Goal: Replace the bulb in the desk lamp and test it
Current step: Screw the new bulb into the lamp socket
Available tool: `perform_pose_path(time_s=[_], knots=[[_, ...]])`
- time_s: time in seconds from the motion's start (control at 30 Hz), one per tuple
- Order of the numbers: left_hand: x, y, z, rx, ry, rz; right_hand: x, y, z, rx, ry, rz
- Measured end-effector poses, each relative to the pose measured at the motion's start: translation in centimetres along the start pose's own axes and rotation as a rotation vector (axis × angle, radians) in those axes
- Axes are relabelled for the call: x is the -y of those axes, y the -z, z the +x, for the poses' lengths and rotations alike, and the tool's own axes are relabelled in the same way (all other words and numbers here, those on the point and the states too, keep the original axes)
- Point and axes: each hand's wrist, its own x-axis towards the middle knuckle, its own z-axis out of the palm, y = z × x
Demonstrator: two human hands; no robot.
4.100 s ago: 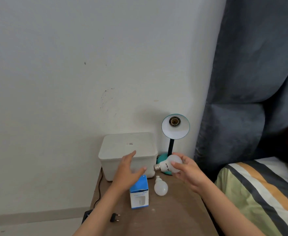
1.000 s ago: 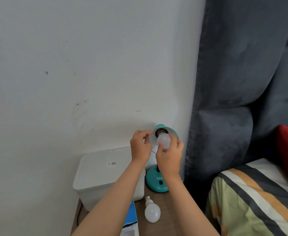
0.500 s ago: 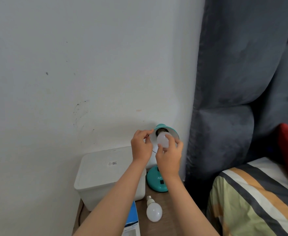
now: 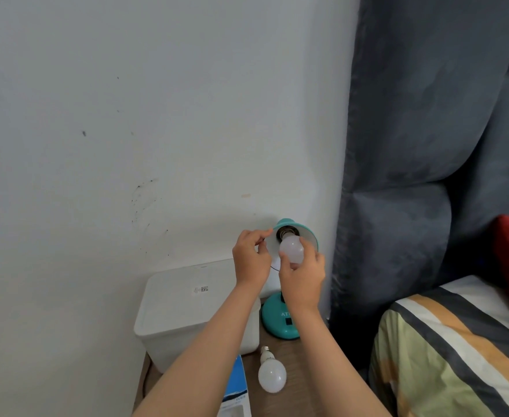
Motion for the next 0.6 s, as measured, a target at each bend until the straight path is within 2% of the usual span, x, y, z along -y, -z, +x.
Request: perform_pose_path(time_s=[0.1, 0.27, 0.43, 0.6], knots=[[0.0, 0.0, 0.0, 0.003, 0.0, 0.0, 0.3, 0.0, 0.1, -0.017, -0.019, 0.017], [-0.2, -0.2, -0.1, -0.004, 0.001, 0.002, 0.4, -0.5, -0.5, -0.007, 0.061, 0.051], [-0.1, 0.0, 0.0, 0.0, -0.004, 0.01, 0.6, -0.5, -0.2, -0.04, -0.078, 0.06], [0.0, -0.2, 0.0, -0.007, -0.009, 0.011, 0.6, -1.0, -0.8, -0.038, 0.029, 0.054]])
